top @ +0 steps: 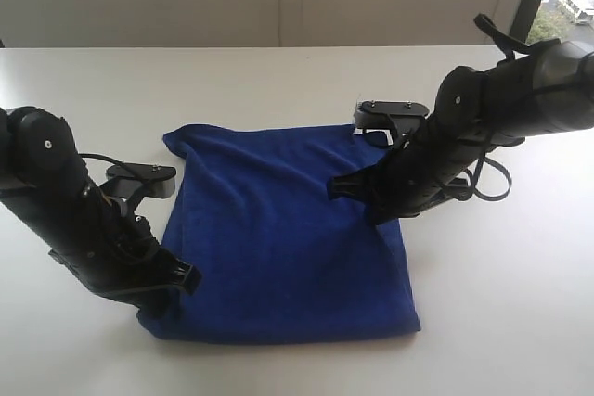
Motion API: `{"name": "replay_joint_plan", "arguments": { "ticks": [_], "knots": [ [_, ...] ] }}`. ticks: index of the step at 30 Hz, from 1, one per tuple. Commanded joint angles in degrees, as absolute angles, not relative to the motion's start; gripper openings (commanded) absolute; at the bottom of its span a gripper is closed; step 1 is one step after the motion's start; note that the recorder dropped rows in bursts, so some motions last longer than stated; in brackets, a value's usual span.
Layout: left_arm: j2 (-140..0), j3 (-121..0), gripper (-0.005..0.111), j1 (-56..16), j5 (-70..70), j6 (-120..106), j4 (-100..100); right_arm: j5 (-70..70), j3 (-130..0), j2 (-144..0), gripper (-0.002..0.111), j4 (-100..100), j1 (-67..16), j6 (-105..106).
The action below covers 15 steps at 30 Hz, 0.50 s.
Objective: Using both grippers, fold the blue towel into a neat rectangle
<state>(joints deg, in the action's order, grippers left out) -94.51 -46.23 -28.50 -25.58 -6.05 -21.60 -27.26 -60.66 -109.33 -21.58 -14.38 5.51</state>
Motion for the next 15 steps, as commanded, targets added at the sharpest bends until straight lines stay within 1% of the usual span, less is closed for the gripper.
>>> {"name": "replay_joint_plan", "arguments": {
  "ticks": [1,4,11,15],
  "knots": [
    [-93.99,-45.75,0.0,-28.7,-26.11,-5.88,-22.04,-26.91,-60.75,-108.06,0.0,-20.5,-14.28,6.26],
    [-93.99,-45.75,0.0,-28.7,-26.11,-5.88,-22.04,-27.4,-60.75,-106.88,0.0,-17.37,-14.17,3.92],
    [-93.99,-45.75,0.0,-28.7,-26.15,-5.98,-22.04,-30.76,-60.75,-105.02,0.0,-1.44,-14.17,-8.57],
    [-93.99,-45.75,0.0,-28.7,-26.15,-5.98,-22.04,-32.1,-60.75,-104.93,0.0,0.78,-14.17,-9.87]
  ]
}}
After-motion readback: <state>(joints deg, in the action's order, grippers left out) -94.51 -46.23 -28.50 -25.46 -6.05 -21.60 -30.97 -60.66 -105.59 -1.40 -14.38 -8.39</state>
